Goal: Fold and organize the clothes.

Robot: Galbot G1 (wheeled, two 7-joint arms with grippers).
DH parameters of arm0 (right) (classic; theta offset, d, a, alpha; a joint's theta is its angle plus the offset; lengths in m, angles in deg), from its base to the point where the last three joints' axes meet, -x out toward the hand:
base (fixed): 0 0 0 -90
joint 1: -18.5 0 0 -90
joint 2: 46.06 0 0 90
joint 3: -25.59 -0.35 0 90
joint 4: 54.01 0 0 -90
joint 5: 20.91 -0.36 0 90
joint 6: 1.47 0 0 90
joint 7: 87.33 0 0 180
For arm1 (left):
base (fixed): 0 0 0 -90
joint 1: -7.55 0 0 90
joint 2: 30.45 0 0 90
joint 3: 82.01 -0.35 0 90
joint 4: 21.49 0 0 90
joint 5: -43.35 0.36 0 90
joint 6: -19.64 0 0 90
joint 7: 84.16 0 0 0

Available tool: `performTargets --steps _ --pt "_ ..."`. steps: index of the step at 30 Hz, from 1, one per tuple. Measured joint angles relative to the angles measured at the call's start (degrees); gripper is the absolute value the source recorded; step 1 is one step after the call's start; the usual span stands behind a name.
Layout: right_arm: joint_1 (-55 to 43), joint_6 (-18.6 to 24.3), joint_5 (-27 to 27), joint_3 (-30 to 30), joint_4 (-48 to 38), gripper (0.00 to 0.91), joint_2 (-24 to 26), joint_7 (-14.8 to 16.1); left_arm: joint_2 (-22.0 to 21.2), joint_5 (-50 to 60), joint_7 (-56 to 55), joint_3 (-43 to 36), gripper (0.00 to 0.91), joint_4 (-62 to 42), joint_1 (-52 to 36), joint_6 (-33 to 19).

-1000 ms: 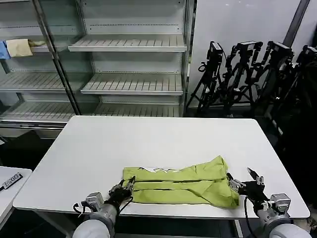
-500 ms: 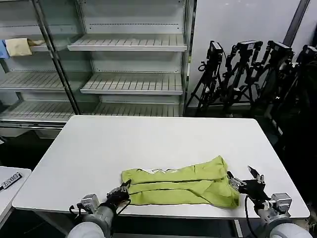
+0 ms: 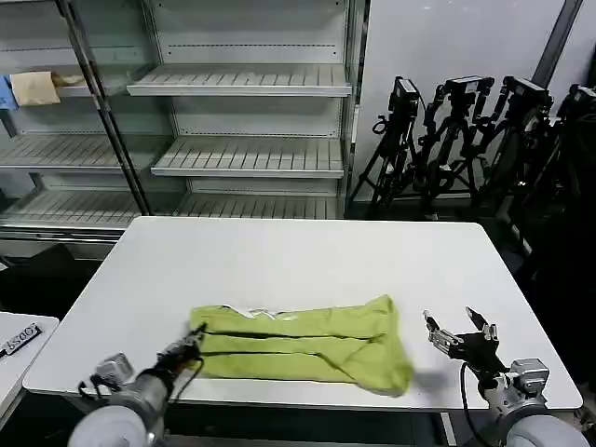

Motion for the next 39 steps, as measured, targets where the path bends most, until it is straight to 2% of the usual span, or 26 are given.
performTargets --steps 11,18,25,39 --pt "-0.2 0.2 -0.6 -0.5 0.0 0.907 0.6 0.2 6.4 -7.7 1.0 13.6 0.040 -5.7 -1.3 0.8" --pt "0.0 0.2 -0.6 -0.4 -0.1 0.907 0.6 0.2 7.5 -12.2 0.2 17.2 0.040 -5.7 -1.5 1.0" --pt "0.5 0.3 -0.5 -0.8 -0.1 0.907 1.0 0.1 6.1 -17.2 -1.0 15.6 0.040 -1.2 -2.8 0.6" --pt "-0.4 0.6 -0.6 -0.3 -1.4 0.907 1.8 0.2 -1.0 -18.4 -1.8 3.5 0.040 3.5 -8.1 -0.7"
